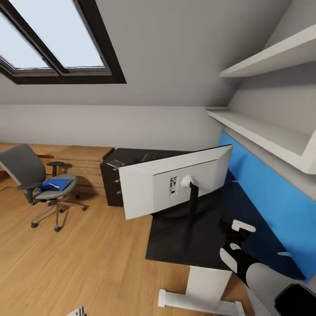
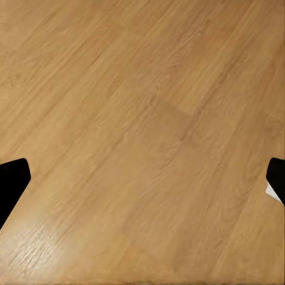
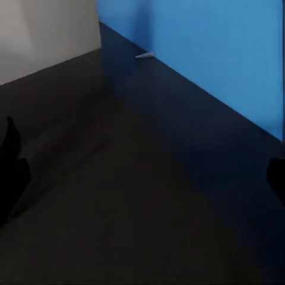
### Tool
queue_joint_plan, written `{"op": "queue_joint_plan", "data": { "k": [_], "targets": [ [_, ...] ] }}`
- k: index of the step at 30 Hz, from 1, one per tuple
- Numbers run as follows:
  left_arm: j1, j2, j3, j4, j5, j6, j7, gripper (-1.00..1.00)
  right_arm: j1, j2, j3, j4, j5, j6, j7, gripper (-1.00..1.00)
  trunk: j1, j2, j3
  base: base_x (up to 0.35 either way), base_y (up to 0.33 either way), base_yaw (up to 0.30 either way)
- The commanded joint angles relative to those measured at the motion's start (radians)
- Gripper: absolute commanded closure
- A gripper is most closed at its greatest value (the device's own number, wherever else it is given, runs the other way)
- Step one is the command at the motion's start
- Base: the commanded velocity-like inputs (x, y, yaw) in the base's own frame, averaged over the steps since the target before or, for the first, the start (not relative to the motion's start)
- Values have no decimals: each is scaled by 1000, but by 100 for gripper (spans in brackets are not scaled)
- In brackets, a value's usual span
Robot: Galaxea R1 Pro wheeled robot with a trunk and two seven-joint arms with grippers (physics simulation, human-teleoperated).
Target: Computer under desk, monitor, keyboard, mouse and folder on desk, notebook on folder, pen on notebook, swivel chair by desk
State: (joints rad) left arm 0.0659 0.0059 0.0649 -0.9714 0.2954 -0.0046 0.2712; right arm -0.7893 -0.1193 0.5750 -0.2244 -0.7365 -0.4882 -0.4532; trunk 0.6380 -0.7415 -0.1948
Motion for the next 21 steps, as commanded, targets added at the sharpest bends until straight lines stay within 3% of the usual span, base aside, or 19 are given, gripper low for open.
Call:
{"op": "queue_joint_plan", "data": {
  "k": [1, 8, 16, 21],
  "targets": [
    [0, 0, -2, -1, 10, 0, 3, -100, -1, 0, 9, -1, -6, -3, -5, -100, 0, -1, -1, -302, 193, 0],
    [0, -1, -2, 0, 9, 0, 3, -100, -1, 5, 27, 1, 27, -2, 32, -100, 0, -1, -1, -175, 90, 0],
    [0, -3, -5, 1, 8, 0, 3, -100, -1, 49, 43, 8, 116, -1, 158, -100, 0, -1, -1, -27, 13, 0],
    [0, -3, -6, 2, 8, 0, 3, -100, 0, 60, 46, 8, 157, -1, 171, -100, 0, -1, -1, 42, 1, 0]
  ]
}}
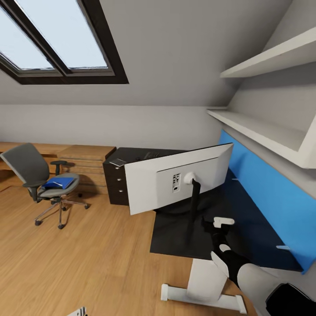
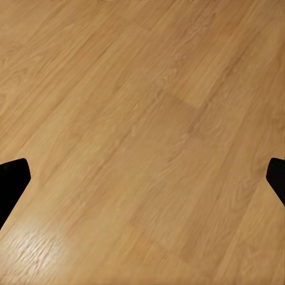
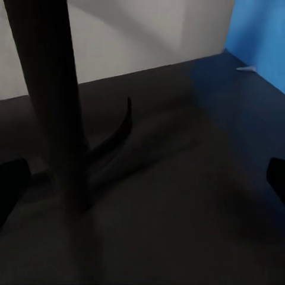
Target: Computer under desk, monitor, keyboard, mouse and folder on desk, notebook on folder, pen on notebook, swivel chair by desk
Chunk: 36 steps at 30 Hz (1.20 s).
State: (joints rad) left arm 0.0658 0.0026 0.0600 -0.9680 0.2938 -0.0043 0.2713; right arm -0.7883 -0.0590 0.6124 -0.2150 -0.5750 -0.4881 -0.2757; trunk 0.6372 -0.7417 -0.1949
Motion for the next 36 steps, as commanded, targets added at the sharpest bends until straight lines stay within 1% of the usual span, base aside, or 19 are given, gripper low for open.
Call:
{"op": "queue_joint_plan", "data": {
  "k": [1, 3, 4, 5, 8, 11, 17, 23, 30, 36],
  "targets": [
    [0, 0, -2, -2, 10, 0, 3, -100, 0, 2, 8, -1, 7, -1, -5, -100, 1, -1, -1, 209, 0, 0],
    [0, -1, -6, -2, 10, 0, 2, -100, 0, 7, 9, -1, 18, -1, -3, -100, 1, -1, -1, 249, 0, 0],
    [0, 0, -12, -1, 10, 0, 2, -100, 0, 11, 8, -1, 23, -2, -3, -100, 1, -1, -1, 288, 0, 0],
    [0, 1, -28, 0, 10, 0, 3, -100, 0, 15, 8, 0, 27, -3, -3, -100, 1, -1, -1, 236, 0, 0],
    [0, 1, -49, 9, 10, 0, 6, -100, 0, 16, 7, 0, 29, -4, -3, -100, 1, -1, -1, 150, 0, 0],
    [0, 2, -59, 14, 10, -1, 8, -100, 0, 17, 6, 0, 31, -5, -3, -100, 1, -1, -1, 87, 0, 0],
    [0, 1, -61, 16, 10, -2, 8, -100, 0, 17, 6, 0, 31, -4, -3, -100, 1, -1, -1, 196, 0, 0],
    [0, 1, -61, 17, 10, -2, 8, -100, 0, 18, 6, 0, 31, -4, -3, -100, 1, -1, -1, 70, 1, 0],
    [0, 0, -64, 17, 10, -3, 7, -100, 0, 18, 6, 0, 31, -4, -3, -100, 1, -1, -1, 144, 115, 0],
    [0, 0, -64, 17, 10, -3, 8, -100, 0, 18, 6, 0, 31, -4, -3, -100, 1, -1, -1, 46, 39, 0]
  ]
}}
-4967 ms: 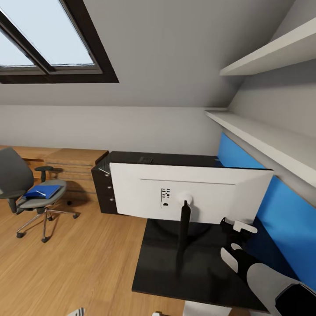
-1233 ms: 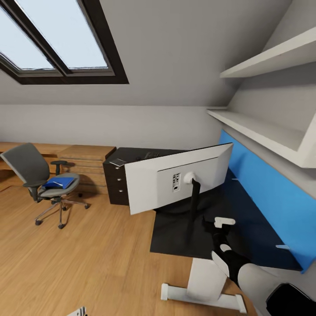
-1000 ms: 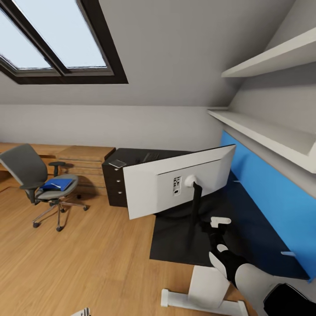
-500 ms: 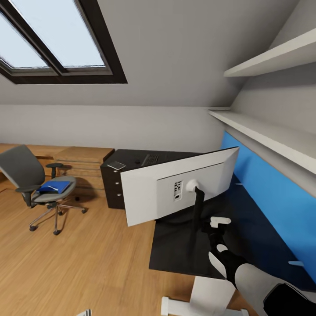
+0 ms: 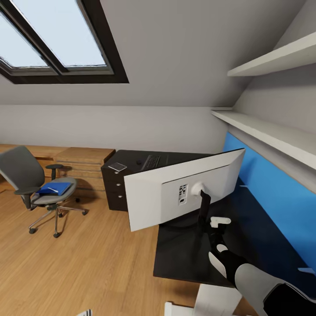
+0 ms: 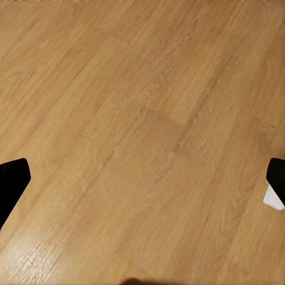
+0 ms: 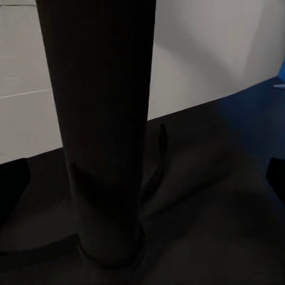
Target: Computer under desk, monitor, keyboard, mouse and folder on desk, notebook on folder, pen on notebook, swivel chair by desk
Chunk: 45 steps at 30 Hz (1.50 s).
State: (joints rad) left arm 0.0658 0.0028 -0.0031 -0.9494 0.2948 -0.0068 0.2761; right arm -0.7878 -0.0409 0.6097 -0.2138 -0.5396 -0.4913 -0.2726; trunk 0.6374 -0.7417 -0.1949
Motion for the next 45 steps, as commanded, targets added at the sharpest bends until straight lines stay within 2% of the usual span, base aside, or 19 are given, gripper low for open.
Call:
{"op": "queue_joint_plan", "data": {
  "k": [1, 42, 43, 45],
  "targets": [
    [0, 0, -1, -2, 9, -1, 3, -100, -1, -1, 8, -1, -5, -1, -7, -100, 0, -1, -1, 17, 15, 0],
    [0, 0, -3, -2, 8, -1, 3, -100, -1, -2, 7, 0, -3, 1, -7, -100, 0, -1, -1, 64, 1, 0],
    [0, 0, -3, -2, 8, -1, 3, -100, -1, -2, 7, 0, -3, 1, -7, 100, 0, -1, -1, 3, 0, 0],
    [0, 0, -3, -2, 8, -1, 3, -100, -1, -2, 7, 0, -4, 2, -9, 100, 0, -1, -1, 2, 0, 0]
  ]
}}
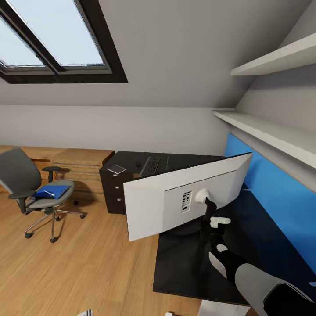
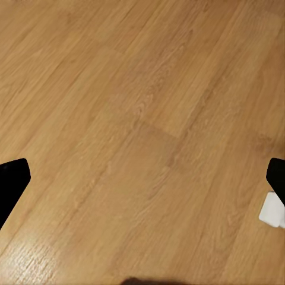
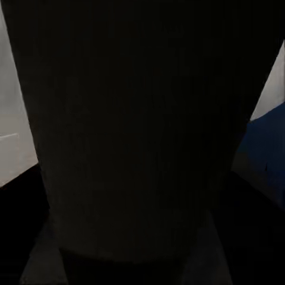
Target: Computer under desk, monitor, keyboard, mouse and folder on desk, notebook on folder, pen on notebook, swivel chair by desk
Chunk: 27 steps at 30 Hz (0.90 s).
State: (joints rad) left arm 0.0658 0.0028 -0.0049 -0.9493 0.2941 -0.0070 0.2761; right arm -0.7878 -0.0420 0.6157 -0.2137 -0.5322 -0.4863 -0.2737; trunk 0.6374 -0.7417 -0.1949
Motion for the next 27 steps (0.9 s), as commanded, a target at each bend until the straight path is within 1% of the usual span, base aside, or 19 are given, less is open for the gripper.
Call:
{"op": "queue_joint_plan", "data": {
  "k": [1, 25, 27],
  "targets": [
    [0, 0, -1, -2, 9, -1, 3, -100, -1, -1, 1, 0, -11, -3, -9, 100, 0, -1, -1, 0, 0, 0],
    [0, 0, 0, -2, 9, -2, 3, -100, -1, -5, -1, 0, -13, -6, -12, 100, 0, -1, -1, 0, 0, 0],
    [0, 0, -1, -2, 8, -2, 3, -100, -1, -5, -1, 0, -14, -7, -12, 100, 0, -1, -1, 0, -121, 0]
  ]
}}
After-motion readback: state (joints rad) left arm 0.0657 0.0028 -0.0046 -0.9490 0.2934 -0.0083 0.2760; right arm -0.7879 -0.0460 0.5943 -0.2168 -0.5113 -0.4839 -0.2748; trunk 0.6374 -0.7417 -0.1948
